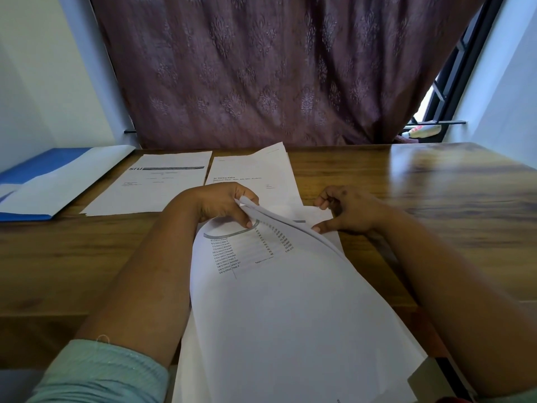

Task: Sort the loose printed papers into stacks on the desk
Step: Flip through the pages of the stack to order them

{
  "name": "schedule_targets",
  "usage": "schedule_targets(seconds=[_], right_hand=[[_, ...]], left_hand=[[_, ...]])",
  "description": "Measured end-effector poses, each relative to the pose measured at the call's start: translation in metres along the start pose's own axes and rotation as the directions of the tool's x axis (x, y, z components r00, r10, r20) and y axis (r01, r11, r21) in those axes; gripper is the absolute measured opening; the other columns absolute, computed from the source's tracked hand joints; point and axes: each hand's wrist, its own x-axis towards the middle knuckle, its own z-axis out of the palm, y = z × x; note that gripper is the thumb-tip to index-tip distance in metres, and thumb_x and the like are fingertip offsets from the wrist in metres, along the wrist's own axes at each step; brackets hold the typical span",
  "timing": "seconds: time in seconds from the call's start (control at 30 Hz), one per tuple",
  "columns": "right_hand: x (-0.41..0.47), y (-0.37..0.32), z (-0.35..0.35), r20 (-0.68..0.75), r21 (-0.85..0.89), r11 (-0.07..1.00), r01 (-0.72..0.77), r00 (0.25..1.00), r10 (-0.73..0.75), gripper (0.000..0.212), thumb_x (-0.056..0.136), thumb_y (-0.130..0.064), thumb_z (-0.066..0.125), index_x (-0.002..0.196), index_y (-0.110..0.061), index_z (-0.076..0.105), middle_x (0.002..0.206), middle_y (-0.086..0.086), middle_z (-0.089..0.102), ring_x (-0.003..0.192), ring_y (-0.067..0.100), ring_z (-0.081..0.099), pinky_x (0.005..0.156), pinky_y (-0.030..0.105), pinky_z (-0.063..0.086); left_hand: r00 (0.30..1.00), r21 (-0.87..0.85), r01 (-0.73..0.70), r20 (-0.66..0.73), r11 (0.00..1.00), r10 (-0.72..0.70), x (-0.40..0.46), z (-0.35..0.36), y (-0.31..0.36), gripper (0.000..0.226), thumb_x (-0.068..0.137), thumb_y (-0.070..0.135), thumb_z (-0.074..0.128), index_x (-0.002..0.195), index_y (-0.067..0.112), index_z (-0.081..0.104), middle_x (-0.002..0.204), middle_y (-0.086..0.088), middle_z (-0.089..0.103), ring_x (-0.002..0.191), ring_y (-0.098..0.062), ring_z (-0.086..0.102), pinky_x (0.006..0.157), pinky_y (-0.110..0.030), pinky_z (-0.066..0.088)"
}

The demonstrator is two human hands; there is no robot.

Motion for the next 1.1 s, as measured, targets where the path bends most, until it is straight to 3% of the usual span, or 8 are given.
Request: schedule_targets(seconds=[0.13,0.5,0.63,0.8,0.93,0.97,1.03,1.1], right_hand=[[-0.003,-0.005,-0.001,0.022,-0.017,1.000,0.000,1.000,0.001,0.055,0.068,-0.048,0.081,0.112,-0.028,0.057,0.107,-0.010,0.057,0.097,0.012,0.054,0.085,0.028,0.049],[-0.014,-0.018,-0.007,0.116,0.142,0.990,-0.019,0.993,0.002,0.021,0.079,-0.034,0.077,0.091,-0.019,0.068,0.085,0.000,0.067,0.084,0.020,0.062,0.080,0.036,0.052],[-0.023,-0.022,-0.015,0.179,0.284,0.950,-0.130,0.980,0.081,0.024,0.082,-0.030,0.074,0.101,-0.023,0.060,0.073,0.000,0.065,0.063,0.010,0.058,0.059,0.022,0.045],[-0.019,-0.021,-0.012,-0.081,0.637,0.764,-0.101,0.977,0.197,0.050,0.075,-0.004,0.080,0.110,-0.023,0.050,0.082,0.003,0.070,0.073,0.011,0.070,0.058,0.019,0.052],[-0.008,-0.013,-0.011,-0.524,0.576,0.817,0.019,0.776,0.351,0.045,0.079,-0.012,0.079,0.115,-0.020,0.053,0.076,-0.009,0.061,0.060,-0.004,0.057,0.057,0.008,0.043],[-0.008,-0.008,-0.015,-0.479,0.579,0.815,-0.014,0.803,0.354,0.042,0.079,-0.016,0.080,0.114,-0.016,0.057,0.081,-0.007,0.065,0.064,-0.005,0.059,0.059,0.009,0.045],[-0.015,0.001,-0.023,-0.109,0.571,0.799,-0.190,0.947,0.303,0.048,0.070,-0.028,0.085,0.111,-0.013,0.065,0.097,0.000,0.073,0.083,0.010,0.070,0.077,0.026,0.056],[-0.023,0.009,-0.032,0.269,0.457,0.799,-0.391,0.917,0.295,0.048,0.066,-0.027,0.087,0.108,-0.014,0.069,0.101,0.004,0.075,0.095,0.025,0.071,0.090,0.042,0.055]], left_hand=[[1.000,-0.003,0.005,-0.010,1.000,-0.005,0.001,0.000,-0.002,0.038,0.064,0.043,0.084,0.097,0.024,0.078,0.109,-0.004,0.073,0.102,-0.030,0.068,0.099,-0.057,0.049],[0.998,-0.007,0.055,-0.040,0.998,-0.056,-0.003,0.000,0.003,0.025,0.080,0.016,0.079,0.103,0.024,0.075,0.108,0.000,0.074,0.102,-0.028,0.069,0.094,-0.046,0.055],[0.997,-0.025,0.077,-0.010,0.997,-0.078,-0.005,0.004,0.007,0.043,0.075,0.018,0.081,0.116,0.018,0.067,0.114,0.002,0.073,0.104,-0.023,0.070,0.096,-0.048,0.053],[0.992,-0.065,0.114,-0.038,0.991,-0.117,-0.001,0.005,0.007,0.078,0.059,0.030,0.089,0.126,0.030,0.049,0.122,0.002,0.068,0.114,-0.024,0.064,0.100,-0.052,0.050],[0.987,-0.068,0.137,-0.072,0.988,-0.142,-0.002,0.006,0.009,0.077,0.075,0.008,0.083,0.130,0.038,0.039,0.120,0.002,0.069,0.113,-0.023,0.065,0.099,-0.053,0.051],[0.986,-0.062,0.144,-0.077,0.988,-0.149,-0.002,0.007,0.011,0.080,0.076,0.006,0.082,0.132,0.038,0.035,0.119,0.003,0.069,0.112,-0.022,0.065,0.098,-0.052,0.051],[0.983,-0.049,0.157,-0.084,0.986,-0.160,-0.003,0.008,0.013,0.083,0.077,0.007,0.082,0.135,0.039,0.031,0.118,0.004,0.069,0.111,-0.021,0.065,0.096,-0.051,0.053],[0.982,-0.037,0.162,-0.093,0.986,-0.165,-0.003,0.008,0.013,0.083,0.076,0.009,0.083,0.133,0.041,0.031,0.119,0.005,0.069,0.111,-0.023,0.065,0.094,-0.051,0.054]])
